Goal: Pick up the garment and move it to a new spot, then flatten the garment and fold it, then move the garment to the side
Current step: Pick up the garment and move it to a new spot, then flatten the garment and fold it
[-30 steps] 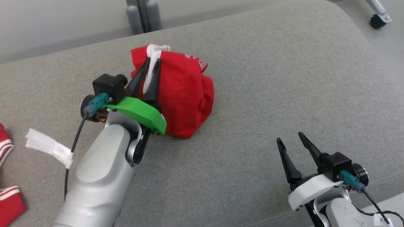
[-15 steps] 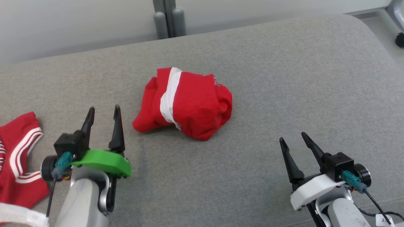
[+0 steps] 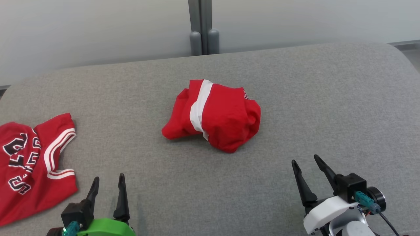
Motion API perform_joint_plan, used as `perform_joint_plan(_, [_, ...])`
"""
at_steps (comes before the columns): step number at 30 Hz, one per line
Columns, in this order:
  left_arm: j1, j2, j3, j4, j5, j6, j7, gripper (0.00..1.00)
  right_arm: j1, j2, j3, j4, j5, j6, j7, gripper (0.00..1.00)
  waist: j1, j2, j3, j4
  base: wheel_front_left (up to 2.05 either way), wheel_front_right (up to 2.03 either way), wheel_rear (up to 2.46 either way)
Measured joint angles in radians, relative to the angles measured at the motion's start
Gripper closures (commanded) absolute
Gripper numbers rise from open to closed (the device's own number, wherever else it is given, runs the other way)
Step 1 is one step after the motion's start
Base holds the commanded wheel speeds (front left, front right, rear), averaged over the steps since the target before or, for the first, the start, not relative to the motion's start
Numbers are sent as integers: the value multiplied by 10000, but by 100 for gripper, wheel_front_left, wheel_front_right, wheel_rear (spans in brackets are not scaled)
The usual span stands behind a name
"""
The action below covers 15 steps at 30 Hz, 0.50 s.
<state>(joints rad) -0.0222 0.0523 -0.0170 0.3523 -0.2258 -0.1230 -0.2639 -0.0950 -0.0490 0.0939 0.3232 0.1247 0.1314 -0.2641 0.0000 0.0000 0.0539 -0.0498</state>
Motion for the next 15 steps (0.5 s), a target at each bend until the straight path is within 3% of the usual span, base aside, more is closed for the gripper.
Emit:
perform_joint_plan(8, [213,-17,-347,-98,-217,-21,-2,0,32,-2,142,109,-77,0,0,0,0,0,83,264,0,0,0])
perform_joint_plan(15, [-175,-23,-861,-88,-589,-38,0,0,-631,-15,1271,305,-324,0,0,0,0,0,461,543,0,0,0])
